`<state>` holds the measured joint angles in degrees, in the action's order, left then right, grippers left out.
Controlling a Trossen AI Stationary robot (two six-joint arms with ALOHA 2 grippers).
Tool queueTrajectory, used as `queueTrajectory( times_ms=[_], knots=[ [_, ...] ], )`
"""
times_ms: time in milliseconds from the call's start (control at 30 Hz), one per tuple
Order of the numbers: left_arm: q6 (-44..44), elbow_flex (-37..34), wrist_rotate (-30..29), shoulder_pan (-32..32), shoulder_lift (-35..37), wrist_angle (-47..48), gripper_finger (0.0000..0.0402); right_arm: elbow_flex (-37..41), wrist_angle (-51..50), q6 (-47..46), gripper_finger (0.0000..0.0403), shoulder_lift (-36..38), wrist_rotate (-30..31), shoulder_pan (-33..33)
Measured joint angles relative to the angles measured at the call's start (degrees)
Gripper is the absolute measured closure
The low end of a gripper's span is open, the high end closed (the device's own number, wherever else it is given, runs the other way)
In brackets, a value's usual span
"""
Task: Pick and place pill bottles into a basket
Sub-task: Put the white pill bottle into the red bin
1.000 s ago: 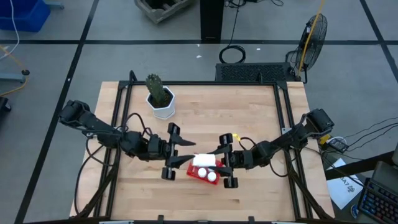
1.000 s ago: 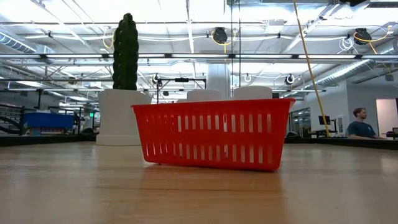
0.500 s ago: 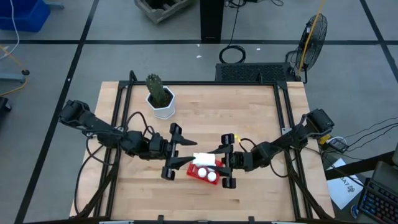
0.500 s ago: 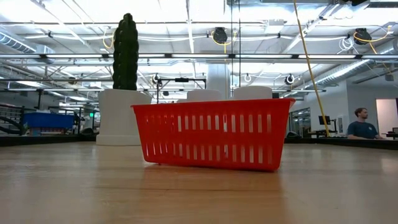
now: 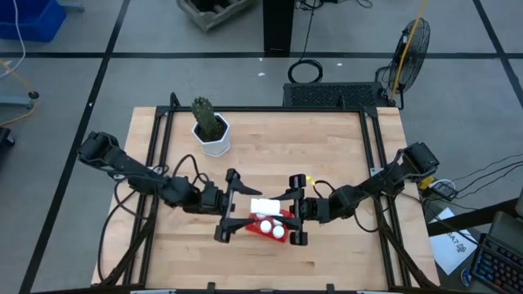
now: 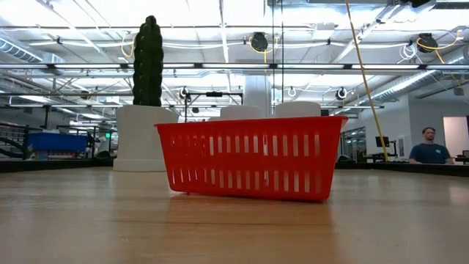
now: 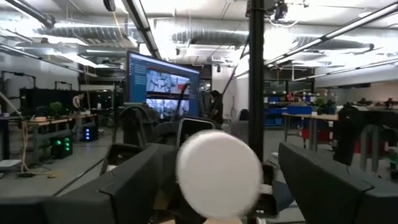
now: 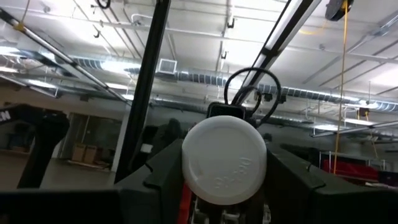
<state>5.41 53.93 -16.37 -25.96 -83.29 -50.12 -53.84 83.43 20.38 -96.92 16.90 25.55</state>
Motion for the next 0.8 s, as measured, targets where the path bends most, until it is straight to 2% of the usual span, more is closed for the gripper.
queueTrajectory(
  times_ms=[300,567,633,700,800],
  knots=[
    [-2.10,0.03,0.27,1.70,0.05,-0.19,0.0146,0.00,0.33,-0.06,0.0239,0.00,-0.23,0.01],
    [-3.16,0.07,1.32,1.80,0.16,0.31,0.0238,0.07,1.34,1.88,0.0239,0.00,0.84,0.01],
    [-3.17,0.09,1.41,1.84,0.24,0.36,0.0240,0.07,1.45,1.99,0.0239,0.00,0.91,0.01],
    [-3.22,0.11,1.52,1.80,0.59,1.28,0.0240,0.07,0.79,2.02,0.0221,0.00,2.29,0.44],
    [-3.66,0.11,2.34,1.55,2.22,5.57,0.0240,0.07,-0.42,2.95,0.0165,-0.07,5.85,1.60]
  ],
)
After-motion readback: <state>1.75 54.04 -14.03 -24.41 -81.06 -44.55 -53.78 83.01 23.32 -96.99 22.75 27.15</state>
